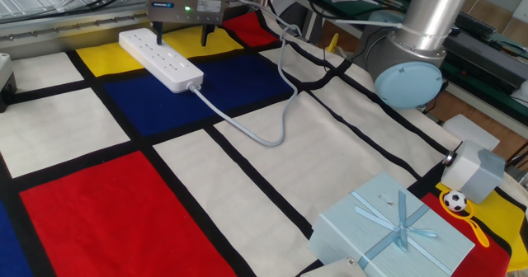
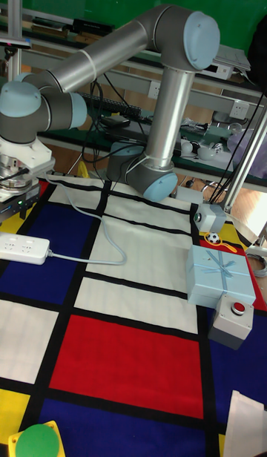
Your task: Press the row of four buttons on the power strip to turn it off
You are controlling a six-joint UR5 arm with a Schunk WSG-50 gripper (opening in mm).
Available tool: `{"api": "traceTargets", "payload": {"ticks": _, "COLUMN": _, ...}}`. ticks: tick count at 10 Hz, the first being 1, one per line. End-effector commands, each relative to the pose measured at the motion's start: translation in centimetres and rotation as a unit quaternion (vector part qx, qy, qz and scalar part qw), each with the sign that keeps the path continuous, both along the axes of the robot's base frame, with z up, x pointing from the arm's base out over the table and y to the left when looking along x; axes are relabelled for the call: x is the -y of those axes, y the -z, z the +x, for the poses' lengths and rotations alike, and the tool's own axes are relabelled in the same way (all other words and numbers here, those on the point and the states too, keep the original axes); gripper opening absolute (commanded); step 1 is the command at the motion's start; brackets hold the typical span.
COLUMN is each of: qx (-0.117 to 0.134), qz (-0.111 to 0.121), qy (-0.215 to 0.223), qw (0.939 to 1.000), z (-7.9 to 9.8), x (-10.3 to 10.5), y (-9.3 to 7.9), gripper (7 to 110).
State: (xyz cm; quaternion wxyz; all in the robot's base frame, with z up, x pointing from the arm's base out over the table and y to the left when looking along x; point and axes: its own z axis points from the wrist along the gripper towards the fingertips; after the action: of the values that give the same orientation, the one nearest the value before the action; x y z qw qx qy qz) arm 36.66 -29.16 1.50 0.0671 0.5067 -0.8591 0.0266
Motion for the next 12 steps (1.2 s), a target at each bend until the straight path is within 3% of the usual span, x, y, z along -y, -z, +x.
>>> {"api": "traceTargets", "payload": {"ticks": 1, "qx": 0.002, "qz": 0.004, "qy": 0.005, "qw": 1.0, "z": 0.1, "x": -0.1, "y": 0.2, "gripper": 44}}
{"api": "traceTargets", "payload": {"ticks": 9, "qx": -0.006, "qz": 0.01, "qy": 0.009, "qw": 0.9999, "z": -0.3, "x": -0.5, "y": 0.2, "gripper": 44}}
{"api": "traceTargets", "payload": {"ticks": 12, "qx": 0.0, "qz": -0.021, "qy": 0.023, "qw": 0.9995, "z": 0.1, "x": -0.3, "y": -1.2, "gripper": 44}}
